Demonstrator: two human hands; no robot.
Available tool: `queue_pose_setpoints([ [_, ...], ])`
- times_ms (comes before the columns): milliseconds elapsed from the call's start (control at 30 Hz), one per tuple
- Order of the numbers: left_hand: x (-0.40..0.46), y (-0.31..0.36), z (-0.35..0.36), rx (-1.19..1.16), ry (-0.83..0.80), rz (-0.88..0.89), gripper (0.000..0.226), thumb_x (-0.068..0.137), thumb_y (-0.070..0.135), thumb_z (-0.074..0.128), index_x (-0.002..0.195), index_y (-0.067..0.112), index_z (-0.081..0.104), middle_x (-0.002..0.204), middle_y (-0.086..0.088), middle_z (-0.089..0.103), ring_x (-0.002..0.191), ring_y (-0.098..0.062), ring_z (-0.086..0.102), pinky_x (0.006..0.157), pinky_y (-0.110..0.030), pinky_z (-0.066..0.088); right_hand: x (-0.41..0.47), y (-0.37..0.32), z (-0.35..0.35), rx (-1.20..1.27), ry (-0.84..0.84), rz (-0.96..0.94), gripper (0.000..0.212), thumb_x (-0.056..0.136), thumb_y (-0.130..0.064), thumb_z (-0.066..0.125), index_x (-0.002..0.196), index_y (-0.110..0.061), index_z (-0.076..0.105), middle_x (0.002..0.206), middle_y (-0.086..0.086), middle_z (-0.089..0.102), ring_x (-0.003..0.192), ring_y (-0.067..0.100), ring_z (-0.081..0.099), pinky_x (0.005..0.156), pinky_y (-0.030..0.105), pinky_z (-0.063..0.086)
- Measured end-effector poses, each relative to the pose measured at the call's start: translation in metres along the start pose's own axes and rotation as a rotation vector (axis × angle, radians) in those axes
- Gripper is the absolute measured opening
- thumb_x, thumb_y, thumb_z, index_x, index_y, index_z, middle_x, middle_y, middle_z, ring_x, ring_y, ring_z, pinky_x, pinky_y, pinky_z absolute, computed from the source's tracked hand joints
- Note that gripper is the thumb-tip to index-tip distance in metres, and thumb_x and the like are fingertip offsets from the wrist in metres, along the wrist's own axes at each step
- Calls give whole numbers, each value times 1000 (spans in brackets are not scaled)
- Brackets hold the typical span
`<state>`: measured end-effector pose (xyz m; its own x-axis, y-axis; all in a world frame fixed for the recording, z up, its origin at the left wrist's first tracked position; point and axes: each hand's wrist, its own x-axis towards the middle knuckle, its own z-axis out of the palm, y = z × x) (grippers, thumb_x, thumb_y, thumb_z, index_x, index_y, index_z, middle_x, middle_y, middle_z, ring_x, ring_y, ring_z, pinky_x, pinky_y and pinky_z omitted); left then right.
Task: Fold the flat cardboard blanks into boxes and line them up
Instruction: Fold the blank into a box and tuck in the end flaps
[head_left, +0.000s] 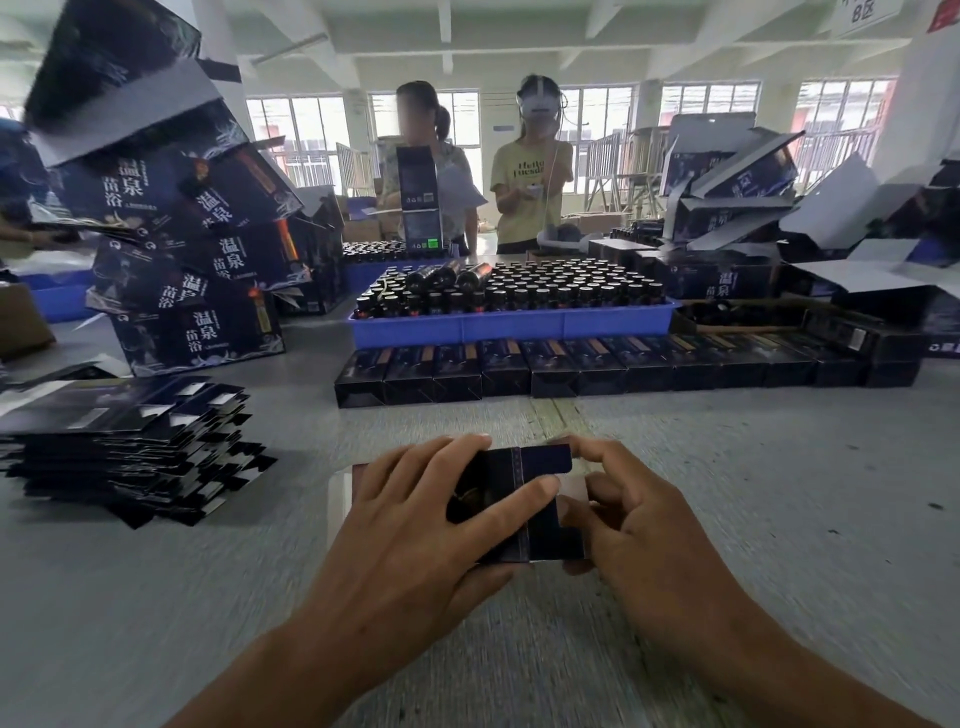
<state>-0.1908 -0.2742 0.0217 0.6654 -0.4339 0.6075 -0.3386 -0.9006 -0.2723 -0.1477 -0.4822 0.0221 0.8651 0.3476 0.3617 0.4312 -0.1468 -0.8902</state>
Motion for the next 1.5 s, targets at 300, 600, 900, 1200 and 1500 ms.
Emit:
queue_pose_setpoints([
  [300, -1, 2, -5, -125, 33, -51, 69, 80, 44, 69, 143, 36, 43, 146, -14, 48, 135, -32, 41, 105, -58, 44, -3, -5, 3, -143, 53, -189, 47, 99, -11, 60, 120, -52, 51, 66, -38, 58, 68, -13, 63, 58, 5, 49],
  [600, -1, 2, -4, -169, 97, -44, 50, 80, 36, 67, 127, 28, 55, 145, -15, 52, 135, -31, 43, 98, -51, 50, -4, -6, 5, -109, 95, -159, 58, 96, -23, 64, 111, -73, 39, 98, -30, 70, 84, -5, 70, 64, 8, 53],
  [900, -3, 2, -3, -167, 114, -47, 41, 85, 36, 59, 125, 28, 51, 147, -15, 47, 137, -31, 40, 98, -48, 50, -7, -6, 7, -277, 99, -256, 43, 97, -19, 61, 121, -55, 56, 111, -32, 62, 87, -8, 67, 66, 6, 51],
  [1200, -4, 0, 0, -122, 71, -47, 60, 80, 33, 66, 137, 33, 49, 146, -14, 46, 136, -31, 41, 98, -44, 45, -8, -7, 6, -272, 89, -262, 44, 97, -15, 62, 112, -55, 58, 105, -29, 67, 96, -8, 65, 71, 3, 49],
  [1500, -5, -7, -5, -127, 39, -92, 53, 76, 30, 69, 129, 23, 66, 141, -18, 53, 128, -37, 54, 84, -47, 59, -12, -8, 6, -348, -168, -136, 78, 67, -78, 70, 132, -75, 28, 124, -64, 25, 116, -27, 38, 72, 2, 45],
])
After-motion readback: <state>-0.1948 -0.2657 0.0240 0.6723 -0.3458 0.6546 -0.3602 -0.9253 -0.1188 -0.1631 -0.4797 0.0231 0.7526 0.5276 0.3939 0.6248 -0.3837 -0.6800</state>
